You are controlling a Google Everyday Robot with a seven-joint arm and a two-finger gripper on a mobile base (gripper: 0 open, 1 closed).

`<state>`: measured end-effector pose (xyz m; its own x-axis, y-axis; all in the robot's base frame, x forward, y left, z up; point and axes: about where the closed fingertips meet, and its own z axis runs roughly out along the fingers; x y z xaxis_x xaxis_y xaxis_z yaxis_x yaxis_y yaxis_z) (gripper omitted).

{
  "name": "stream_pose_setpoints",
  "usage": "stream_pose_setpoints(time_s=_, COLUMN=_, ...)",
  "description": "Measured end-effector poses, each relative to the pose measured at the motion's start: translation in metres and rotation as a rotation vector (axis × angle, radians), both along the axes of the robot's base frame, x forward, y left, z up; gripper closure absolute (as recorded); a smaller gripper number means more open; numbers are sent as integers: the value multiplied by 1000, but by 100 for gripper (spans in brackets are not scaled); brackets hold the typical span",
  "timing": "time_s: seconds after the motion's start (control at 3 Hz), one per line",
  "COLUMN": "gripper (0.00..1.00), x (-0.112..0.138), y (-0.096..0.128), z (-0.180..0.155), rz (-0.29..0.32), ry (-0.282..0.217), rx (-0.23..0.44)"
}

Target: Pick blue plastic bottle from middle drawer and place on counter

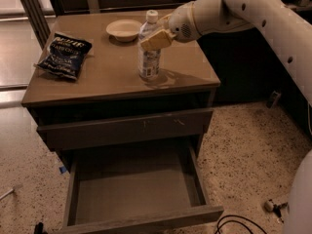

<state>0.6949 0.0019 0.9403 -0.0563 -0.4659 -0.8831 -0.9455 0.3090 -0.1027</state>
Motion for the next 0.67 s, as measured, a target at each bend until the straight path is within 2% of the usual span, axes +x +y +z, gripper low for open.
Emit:
stream_pose_setpoints(time_s=0.33, gripper=0, x=2, y=1, z=-10, rz=6, ry=22, rx=-7)
stream_pose_setpoints(time_s=0.67, gripper=0, x=2, y=1, z=-10, rz=6, ry=22, rx=-7)
